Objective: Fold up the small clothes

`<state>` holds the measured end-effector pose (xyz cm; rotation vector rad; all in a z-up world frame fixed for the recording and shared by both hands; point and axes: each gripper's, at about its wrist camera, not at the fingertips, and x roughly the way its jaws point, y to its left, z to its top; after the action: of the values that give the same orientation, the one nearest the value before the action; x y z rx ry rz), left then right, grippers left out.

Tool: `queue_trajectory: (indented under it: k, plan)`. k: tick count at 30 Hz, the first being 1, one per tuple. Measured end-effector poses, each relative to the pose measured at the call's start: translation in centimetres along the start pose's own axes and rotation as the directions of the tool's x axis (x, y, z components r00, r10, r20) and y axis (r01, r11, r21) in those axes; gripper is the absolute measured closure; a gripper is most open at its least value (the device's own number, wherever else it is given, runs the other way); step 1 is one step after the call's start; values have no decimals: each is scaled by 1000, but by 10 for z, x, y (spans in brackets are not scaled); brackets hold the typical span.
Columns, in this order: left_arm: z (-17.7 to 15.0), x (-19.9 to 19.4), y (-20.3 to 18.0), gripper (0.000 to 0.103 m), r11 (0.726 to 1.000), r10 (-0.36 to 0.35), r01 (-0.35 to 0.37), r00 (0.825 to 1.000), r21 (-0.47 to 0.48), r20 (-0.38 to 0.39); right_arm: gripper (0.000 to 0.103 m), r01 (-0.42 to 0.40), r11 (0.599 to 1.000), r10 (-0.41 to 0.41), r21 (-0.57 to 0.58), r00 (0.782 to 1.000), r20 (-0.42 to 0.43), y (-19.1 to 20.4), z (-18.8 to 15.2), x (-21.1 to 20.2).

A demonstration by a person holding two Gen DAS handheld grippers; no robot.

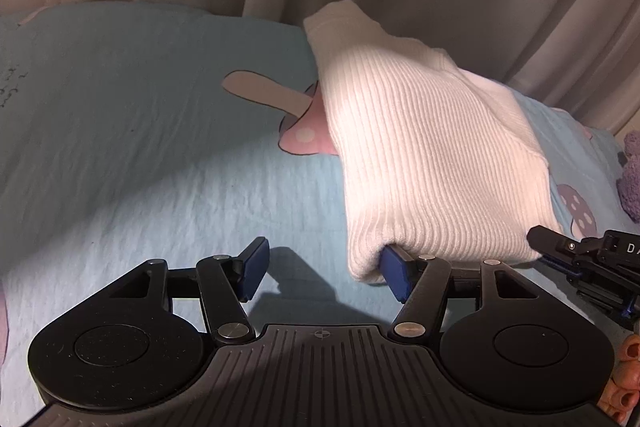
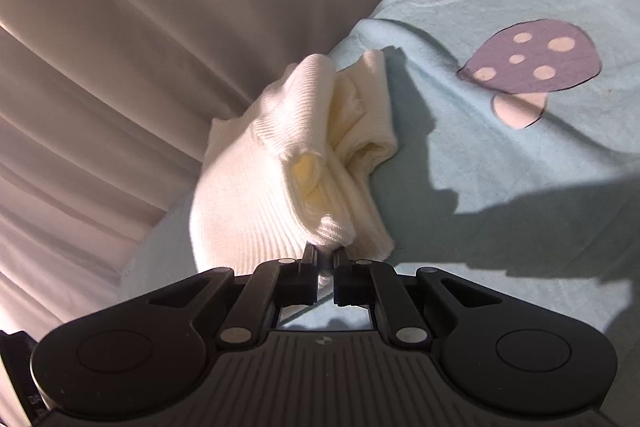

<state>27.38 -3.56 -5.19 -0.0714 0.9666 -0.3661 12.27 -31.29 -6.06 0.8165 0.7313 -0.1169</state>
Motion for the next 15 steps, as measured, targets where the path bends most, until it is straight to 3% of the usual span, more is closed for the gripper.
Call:
queue_trajectory:
  k: [1, 3, 7, 9, 12, 15]
  plan:
    - [0, -1, 1, 36, 1000, -3, 3, 1000, 2, -2, 98, 66, 996, -65, -64, 998, 14, 3, 0, 2]
    - [-2, -1, 4, 37, 1000, -15, 15, 999, 11, -32, 97, 111, 980, -106, -167, 994, 39, 13, -3, 0]
    - [-5, -15, 15, 39, 997, -8, 12, 998, 71, -59, 82, 164, 950, -141, -265, 985, 101, 20, -1, -13]
    - [-2, -25, 29, 39, 997, 38, -35, 998, 65, -47, 82, 187, 941, -145, -284, 976, 162, 24, 9, -19]
    - [15, -35, 53, 39, 993, 118, -118, 993, -32, 5, 82, 185, 919, -106, -348, 967, 233, 46, 24, -14]
    - [37, -32, 59, 39, 983, 152, -145, 987, -115, 58, 82, 151, 882, -50, -446, 972, 229, 83, 34, 17]
